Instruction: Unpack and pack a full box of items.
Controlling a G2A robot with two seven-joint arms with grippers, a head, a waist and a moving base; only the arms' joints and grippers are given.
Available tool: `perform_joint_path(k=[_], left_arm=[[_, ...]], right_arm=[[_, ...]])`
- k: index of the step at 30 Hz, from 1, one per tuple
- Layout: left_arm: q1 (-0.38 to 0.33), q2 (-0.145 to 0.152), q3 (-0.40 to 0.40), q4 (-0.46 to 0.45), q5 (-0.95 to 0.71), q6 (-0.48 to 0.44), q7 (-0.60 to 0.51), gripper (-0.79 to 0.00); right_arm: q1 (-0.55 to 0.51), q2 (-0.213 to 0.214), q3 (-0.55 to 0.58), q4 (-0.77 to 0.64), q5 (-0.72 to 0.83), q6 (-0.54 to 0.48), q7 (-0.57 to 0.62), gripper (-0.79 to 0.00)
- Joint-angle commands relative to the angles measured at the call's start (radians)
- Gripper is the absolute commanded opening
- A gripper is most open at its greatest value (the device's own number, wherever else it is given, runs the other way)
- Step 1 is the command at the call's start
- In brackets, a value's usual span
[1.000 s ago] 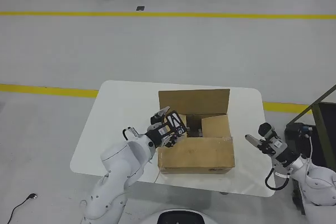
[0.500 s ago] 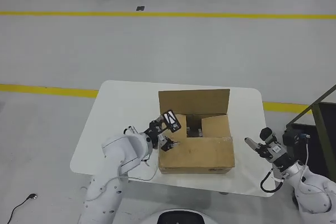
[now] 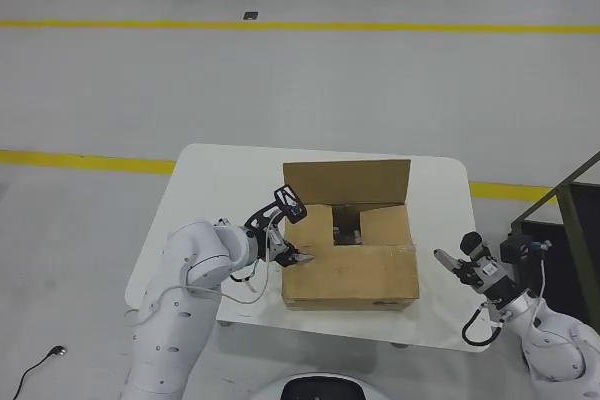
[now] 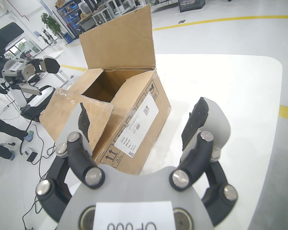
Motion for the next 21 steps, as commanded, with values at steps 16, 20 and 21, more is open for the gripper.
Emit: perform_joint_path(k=[16,20,21], left_arm=[[0.000,0.037,0.039,0.064,-0.176,0.048,-0.048,0.000],[-0.015,0.059,0.054,0.083,-0.270,0.080,-0.079,0.000],[-0.020,0.066,0.057,0.085,-0.281,0.089,-0.088,0.000]], right_arm=[[0.004,0.001,-0.036,0.033,-0.022,0.005,-0.013,0.000],[0.011,0.001,-0.049,0.051,-0.024,0.006,-0.016,0.000],[0.013,0.001,-0.052,0.056,-0.024,0.007,-0.016,0.000]])
